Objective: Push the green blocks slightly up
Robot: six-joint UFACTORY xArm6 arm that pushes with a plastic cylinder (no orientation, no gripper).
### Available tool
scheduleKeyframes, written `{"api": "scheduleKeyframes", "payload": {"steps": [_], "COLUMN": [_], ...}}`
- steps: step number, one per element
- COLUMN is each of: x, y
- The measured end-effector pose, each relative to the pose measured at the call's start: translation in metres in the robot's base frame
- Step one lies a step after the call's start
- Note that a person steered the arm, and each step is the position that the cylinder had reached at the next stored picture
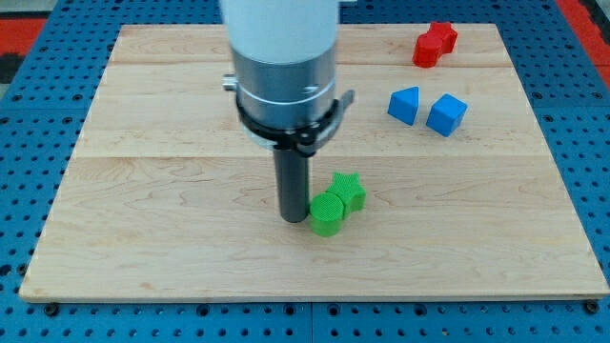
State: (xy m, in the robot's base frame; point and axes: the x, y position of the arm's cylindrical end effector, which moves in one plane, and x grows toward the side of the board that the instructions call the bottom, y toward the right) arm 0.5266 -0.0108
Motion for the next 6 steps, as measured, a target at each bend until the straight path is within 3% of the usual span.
{"api": "scheduleKeyframes", "payload": {"steps": [1,2,6], "x": [0.025,0.061,-0.032], "y": [-0.025,0.006,0.064]}}
